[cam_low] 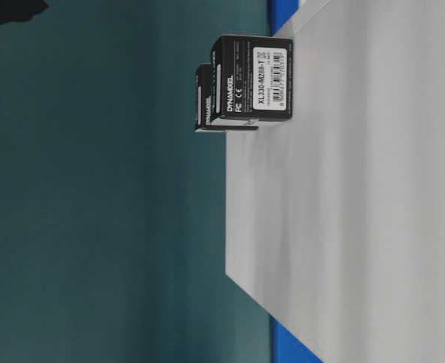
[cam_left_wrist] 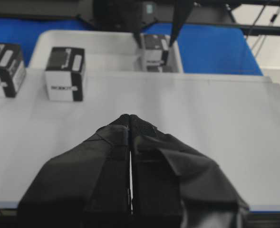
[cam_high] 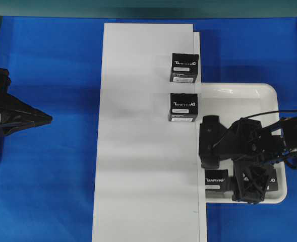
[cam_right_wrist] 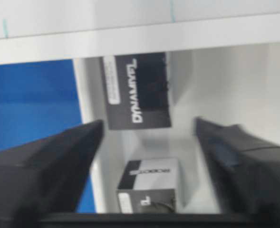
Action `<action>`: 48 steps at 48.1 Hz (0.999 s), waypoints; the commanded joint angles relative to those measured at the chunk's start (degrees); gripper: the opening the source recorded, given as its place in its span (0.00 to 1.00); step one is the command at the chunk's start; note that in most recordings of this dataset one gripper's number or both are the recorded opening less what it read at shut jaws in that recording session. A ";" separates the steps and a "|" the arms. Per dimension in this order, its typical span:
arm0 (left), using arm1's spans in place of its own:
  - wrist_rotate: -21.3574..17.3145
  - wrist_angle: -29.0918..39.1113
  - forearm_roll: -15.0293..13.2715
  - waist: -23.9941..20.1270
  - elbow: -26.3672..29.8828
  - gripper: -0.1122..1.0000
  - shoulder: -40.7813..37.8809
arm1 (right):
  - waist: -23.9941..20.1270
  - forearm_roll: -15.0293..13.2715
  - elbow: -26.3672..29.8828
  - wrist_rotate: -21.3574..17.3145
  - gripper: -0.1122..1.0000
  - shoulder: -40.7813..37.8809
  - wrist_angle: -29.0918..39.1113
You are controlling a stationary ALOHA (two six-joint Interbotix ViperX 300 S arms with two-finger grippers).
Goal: Place the box from the white plastic tray onto the white base.
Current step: 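Lower the open right gripper around the black DYNAMIXEL box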
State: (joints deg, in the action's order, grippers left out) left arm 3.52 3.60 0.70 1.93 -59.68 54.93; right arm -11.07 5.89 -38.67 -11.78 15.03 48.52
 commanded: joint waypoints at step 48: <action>0.18 0.88 0.18 0.18 1.58 0.06 -0.62 | -1.23 -0.88 -2.72 0.70 1.00 -13.01 -10.46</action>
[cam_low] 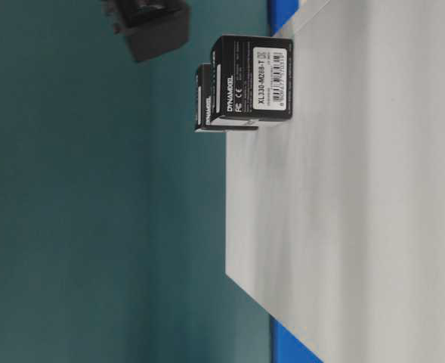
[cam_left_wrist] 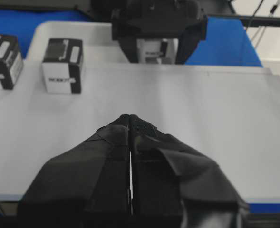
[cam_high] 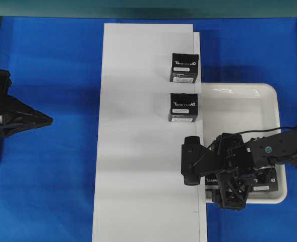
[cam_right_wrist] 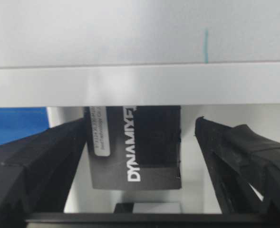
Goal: Place the box from the white plastic tray onto the white base.
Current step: 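Lower the open right gripper around the black DYNAMIXEL box, then close the right gripper on the box and lift it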
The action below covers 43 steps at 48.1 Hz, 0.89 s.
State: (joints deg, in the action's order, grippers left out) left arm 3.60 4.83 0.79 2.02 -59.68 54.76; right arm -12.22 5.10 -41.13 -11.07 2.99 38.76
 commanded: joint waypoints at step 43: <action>0.09 -0.26 0.09 -0.09 1.58 0.06 -0.18 | -0.70 1.14 -0.18 -0.44 0.63 0.35 1.58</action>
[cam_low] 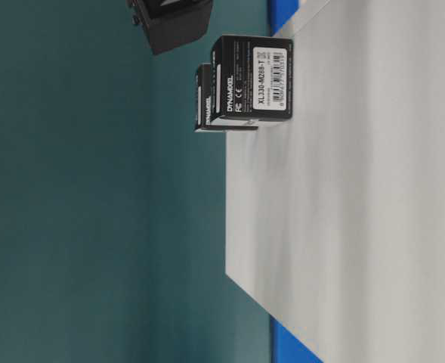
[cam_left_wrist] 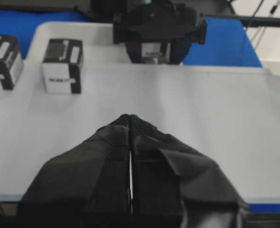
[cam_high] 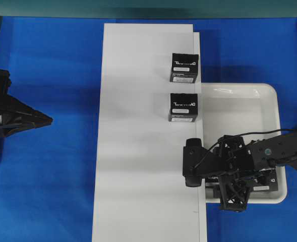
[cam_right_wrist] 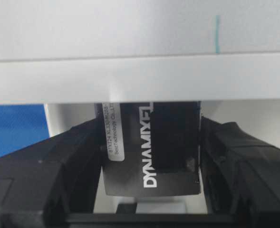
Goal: Place the box from the white plastic tray onto the white base.
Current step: 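Close the right gripper on the box and lift it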
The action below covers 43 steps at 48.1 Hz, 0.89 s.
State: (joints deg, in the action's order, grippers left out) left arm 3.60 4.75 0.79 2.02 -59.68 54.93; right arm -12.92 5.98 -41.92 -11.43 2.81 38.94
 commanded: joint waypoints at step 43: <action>0.09 -0.26 0.18 -1.14 1.76 0.06 1.49 | 8.00 -1.32 19.86 1.67 0.63 12.83 28.56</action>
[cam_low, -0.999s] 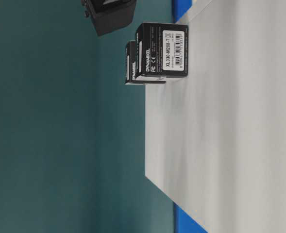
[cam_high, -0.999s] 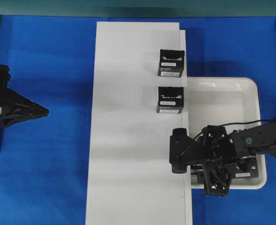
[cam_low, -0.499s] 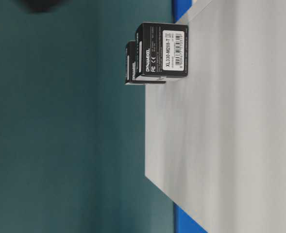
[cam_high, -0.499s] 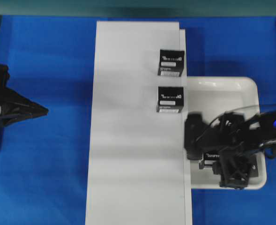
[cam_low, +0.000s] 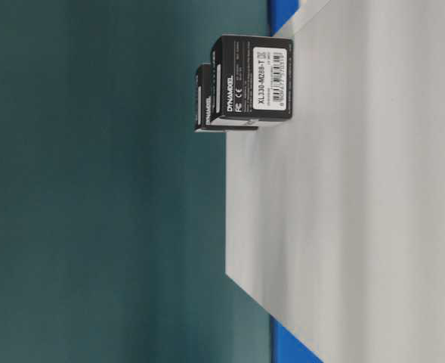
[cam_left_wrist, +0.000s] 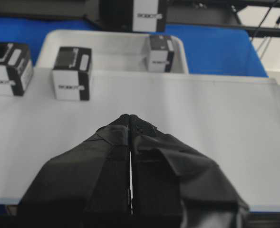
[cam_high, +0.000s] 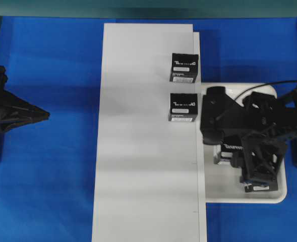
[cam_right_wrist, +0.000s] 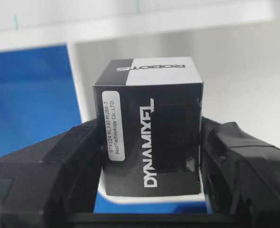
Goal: Place the box from the white plastic tray onto the white base.
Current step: 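Close the right gripper on the box and lift it, then carry the box left onto the white base below the others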
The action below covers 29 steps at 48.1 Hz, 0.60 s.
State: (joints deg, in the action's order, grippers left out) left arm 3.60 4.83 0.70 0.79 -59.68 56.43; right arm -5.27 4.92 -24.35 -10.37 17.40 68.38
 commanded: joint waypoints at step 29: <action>0.09 -0.26 0.18 0.26 1.85 0.06 0.09 | 1.85 -0.35 9.58 8.00 0.63 -17.23 -7.21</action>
State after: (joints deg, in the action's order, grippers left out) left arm 3.60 4.83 0.79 0.97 -59.50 57.04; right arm -3.34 4.75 -15.56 -2.46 1.93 62.05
